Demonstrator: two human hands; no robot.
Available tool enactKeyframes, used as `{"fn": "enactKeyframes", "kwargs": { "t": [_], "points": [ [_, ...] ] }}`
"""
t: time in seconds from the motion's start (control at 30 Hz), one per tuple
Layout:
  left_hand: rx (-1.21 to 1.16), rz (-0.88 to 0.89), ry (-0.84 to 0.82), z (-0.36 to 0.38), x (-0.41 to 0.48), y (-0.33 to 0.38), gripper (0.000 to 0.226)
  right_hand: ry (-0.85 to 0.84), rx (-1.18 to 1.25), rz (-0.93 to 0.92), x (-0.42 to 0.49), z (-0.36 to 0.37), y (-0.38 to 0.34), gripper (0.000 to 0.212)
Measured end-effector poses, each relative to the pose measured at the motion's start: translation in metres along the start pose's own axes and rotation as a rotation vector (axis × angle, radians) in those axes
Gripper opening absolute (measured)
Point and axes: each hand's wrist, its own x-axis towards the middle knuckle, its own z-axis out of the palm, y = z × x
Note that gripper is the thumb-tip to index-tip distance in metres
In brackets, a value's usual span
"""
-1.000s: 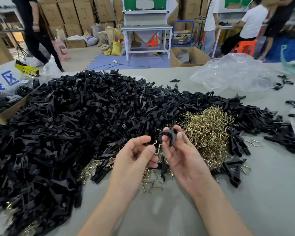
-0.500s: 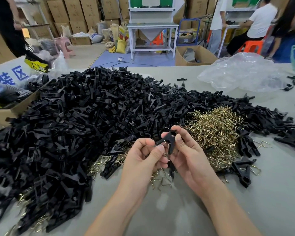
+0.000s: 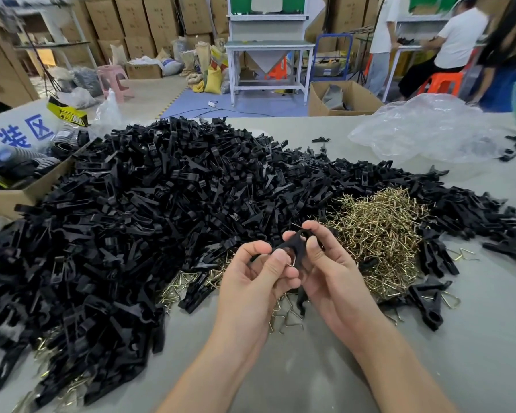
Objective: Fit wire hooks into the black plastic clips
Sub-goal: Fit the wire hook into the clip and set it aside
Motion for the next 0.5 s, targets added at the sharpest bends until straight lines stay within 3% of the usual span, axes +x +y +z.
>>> {"fn": "enactKeyframes", "kwargs": {
  "t": [0.5],
  "points": [
    [0.085,0.082,-0.029,-0.0029,-0.0003,-0.003,0.016,0.031,0.076,0.095,-0.0025,0.002,0.0021,0.024]
  ]
}}
